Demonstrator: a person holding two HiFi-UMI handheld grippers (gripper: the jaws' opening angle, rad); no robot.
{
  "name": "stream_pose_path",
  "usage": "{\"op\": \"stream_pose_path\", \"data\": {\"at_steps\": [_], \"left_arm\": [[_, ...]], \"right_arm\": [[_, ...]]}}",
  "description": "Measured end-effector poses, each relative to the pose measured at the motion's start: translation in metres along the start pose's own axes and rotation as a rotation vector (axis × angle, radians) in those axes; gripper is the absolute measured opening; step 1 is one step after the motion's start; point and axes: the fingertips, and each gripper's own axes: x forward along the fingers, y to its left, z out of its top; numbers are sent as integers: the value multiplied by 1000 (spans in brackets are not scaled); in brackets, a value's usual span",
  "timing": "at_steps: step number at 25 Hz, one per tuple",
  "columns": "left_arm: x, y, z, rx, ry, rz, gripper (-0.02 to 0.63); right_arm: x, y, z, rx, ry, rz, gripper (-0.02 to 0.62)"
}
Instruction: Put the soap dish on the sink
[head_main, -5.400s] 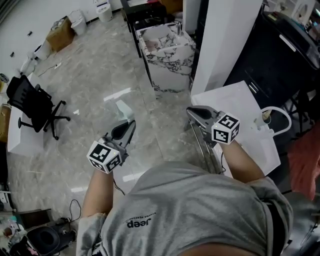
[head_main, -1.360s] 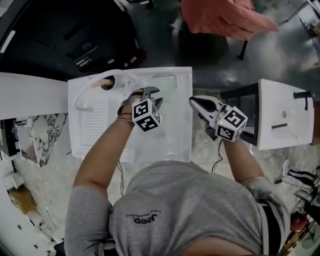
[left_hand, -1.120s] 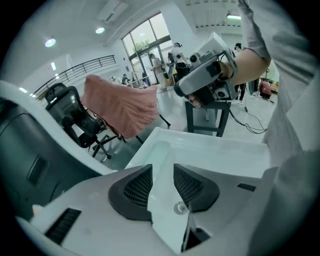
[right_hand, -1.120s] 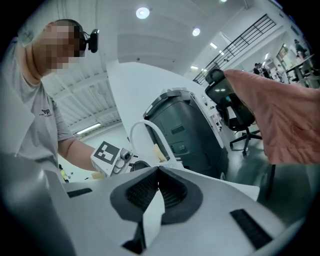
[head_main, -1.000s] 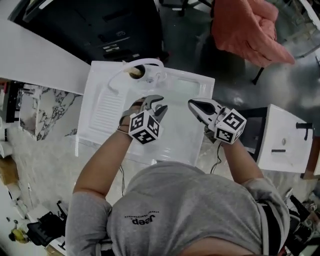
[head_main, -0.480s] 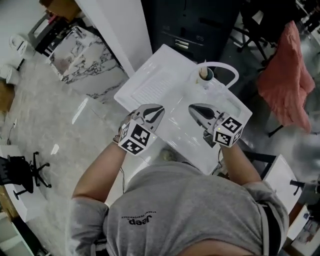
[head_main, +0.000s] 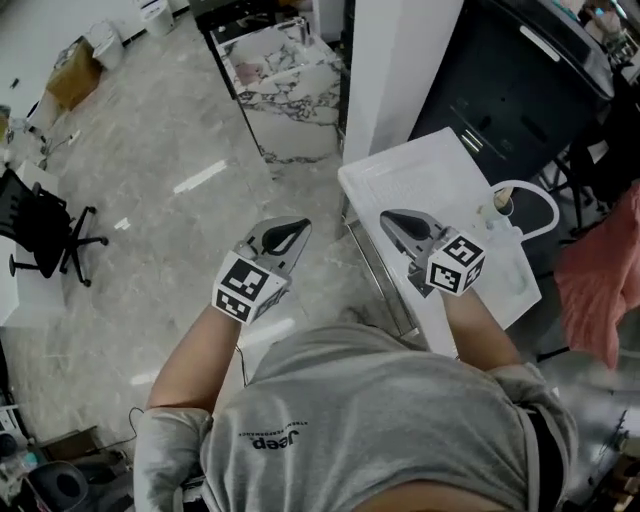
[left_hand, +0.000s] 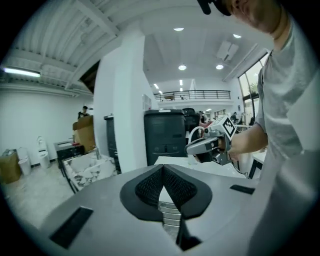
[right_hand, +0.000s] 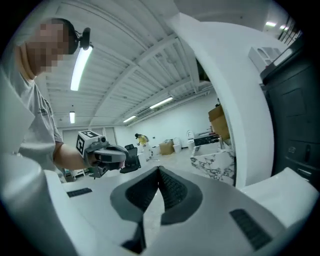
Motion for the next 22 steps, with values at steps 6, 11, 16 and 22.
{"op": "stream_pose_path", "data": {"at_steps": [6,11,16,22], "left_arm": [[-133,47,-45,-143,-37,212,14],[-232,74,-80,-230,-76,403,14],[-290,88,-99,-302,-128,538,14],[-317,87,-106,-365,-195,606,14]], "right_arm": [[99,82,7,-69,60,148,58],[172,143,5,-107,106,257,58],[213,190,-1,-152,144,345,58],[224,204,-2,-159,155,382,57]]}}
